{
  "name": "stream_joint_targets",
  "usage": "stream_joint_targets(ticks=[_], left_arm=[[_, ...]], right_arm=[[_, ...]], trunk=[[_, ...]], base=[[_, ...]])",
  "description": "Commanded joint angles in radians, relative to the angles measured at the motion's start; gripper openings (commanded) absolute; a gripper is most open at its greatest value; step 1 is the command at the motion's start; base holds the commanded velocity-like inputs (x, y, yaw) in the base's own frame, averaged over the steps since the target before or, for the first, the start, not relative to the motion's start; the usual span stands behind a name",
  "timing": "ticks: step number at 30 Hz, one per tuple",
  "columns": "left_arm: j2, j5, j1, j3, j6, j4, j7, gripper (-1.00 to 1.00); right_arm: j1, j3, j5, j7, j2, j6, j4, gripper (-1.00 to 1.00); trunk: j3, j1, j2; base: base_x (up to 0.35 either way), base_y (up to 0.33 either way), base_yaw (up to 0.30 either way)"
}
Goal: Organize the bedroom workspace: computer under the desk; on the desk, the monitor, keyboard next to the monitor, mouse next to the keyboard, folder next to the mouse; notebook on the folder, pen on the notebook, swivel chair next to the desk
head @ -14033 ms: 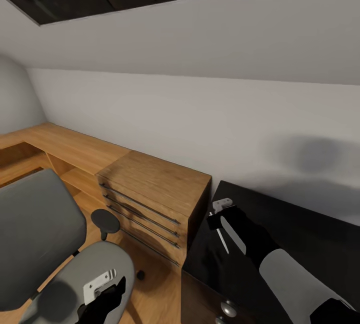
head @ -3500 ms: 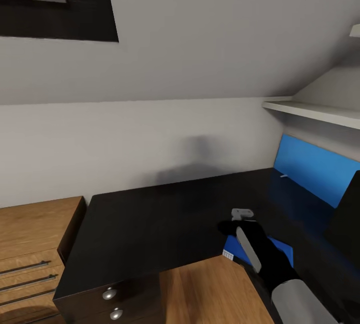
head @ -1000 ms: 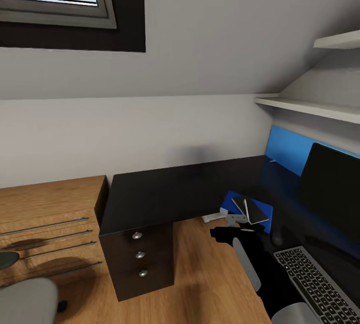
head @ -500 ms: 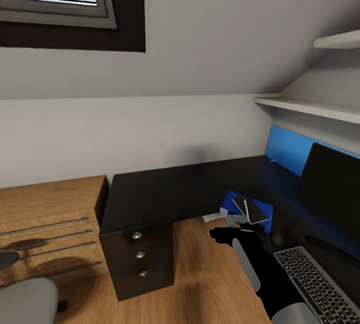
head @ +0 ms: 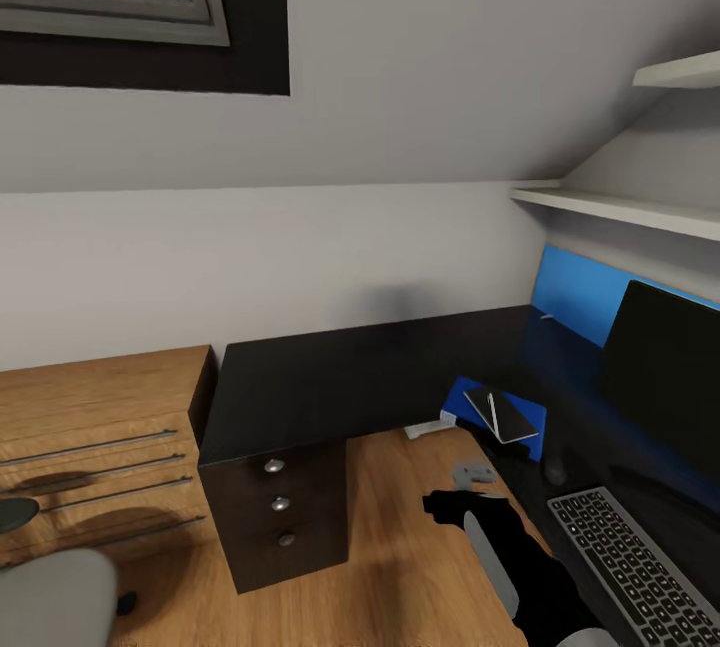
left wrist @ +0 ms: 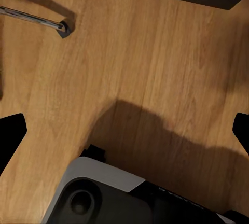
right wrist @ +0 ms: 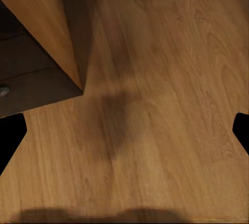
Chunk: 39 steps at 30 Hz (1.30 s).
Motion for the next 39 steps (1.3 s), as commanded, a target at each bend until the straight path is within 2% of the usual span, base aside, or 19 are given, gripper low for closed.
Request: stream_joint_targets(ticks=[1, 5, 16, 24, 25, 26, 27, 32, 35, 37, 38, 39], left_arm=[[0.000, 0.009, 0.000, -0.002, 0.003, -0.002, 0.008, 1.00], [0.001, 0.009, 0.000, -0.002, 0.003, -0.002, 0.008, 1.00], [-0.002, 0.009, 0.000, -0.003, 0.003, -0.002, 0.008, 1.00], [-0.003, 0.009, 0.000, -0.007, 0.003, 0.003, 0.008, 1.00], [-0.002, 0.009, 0.000, -0.008, 0.003, 0.009, 0.008, 1.00], [-0.002, 0.008, 0.000, -0.009, 0.003, 0.014, 0.008, 1.00], [-0.002, 0.008, 0.000, -0.009, 0.002, 0.028, 0.008, 1.00], [0.000, 0.003, 0.000, -0.009, -0.007, 0.108, 0.008, 1.00], [0.000, -0.015, 0.000, -0.010, -0.054, 0.185, 0.007, 1.00], [0.000, -0.039, 0.000, -0.010, -0.119, 0.249, 0.006, 1.00], [0.000, -0.085, 0.000, -0.011, -0.238, 0.354, 0.005, 1.00], [0.000, -0.092, 0.000, -0.011, -0.259, 0.372, 0.005, 1.00]], right_arm=[[0.002, 0.005, -0.010, -0.009, -0.001, -0.010, 0.016, 1.00], [0.010, 0.020, -0.009, -0.009, -0.001, -0.073, 0.089, 1.00], [0.018, 0.057, 0.014, -0.009, -0.001, -0.386, 0.392, 1.00], [0.019, 0.065, 0.040, -0.009, 0.007, -0.638, 0.611, 1.00], [0.019, 0.066, 0.044, -0.009, 0.012, -0.703, 0.664, 1.00], [0.019, 0.066, 0.046, -0.009, 0.015, -0.736, 0.689, 1.00], [0.019, 0.066, 0.050, -0.009, 0.019, -0.800, 0.736, 1.00], [0.019, 0.067, 0.058, -0.009, 0.027, -0.960, 0.855, 1.00], [0.019, 0.066, 0.060, -0.008, 0.033, -1.033, 0.926, 1.00], [0.021, 0.066, 0.060, -0.008, 0.037, -1.082, 0.963, 1.00], [0.050, 0.064, 0.060, -0.009, 0.039, -1.139, 0.989, 1.00], [0.059, 0.064, 0.060, -0.009, 0.039, -1.146, 0.991, 1.00]], trunk=[[-0.003, 0.000, -0.001], [-0.009, 0.000, -0.001], [-0.026, 0.000, -0.001], [-0.038, 0.000, -0.001], [-0.040, 0.000, -0.001], [-0.041, 0.000, -0.001], [-0.043, 0.000, -0.001], [-0.050, 0.000, -0.001], [-0.054, 0.000, -0.001], [-0.056, 0.000, -0.001], [-0.057, 0.000, -0.001], [-0.058, 0.000, -0.001]], base=[[0.000, 0.000, 0.000], [0.000, 0.000, 0.000], [0.000, 0.000, 0.000], [0.000, 0.000, 0.000], [0.000, 0.000, 0.000], [0.000, 0.000, 0.000], [0.000, 0.000, 0.000], [0.000, 0.000, 0.000], [0.000, 0.000, 0.000], [0.000, 0.000, 0.000], [0.000, 0.000, 0.000], [0.000, 0.000, 0.000]])
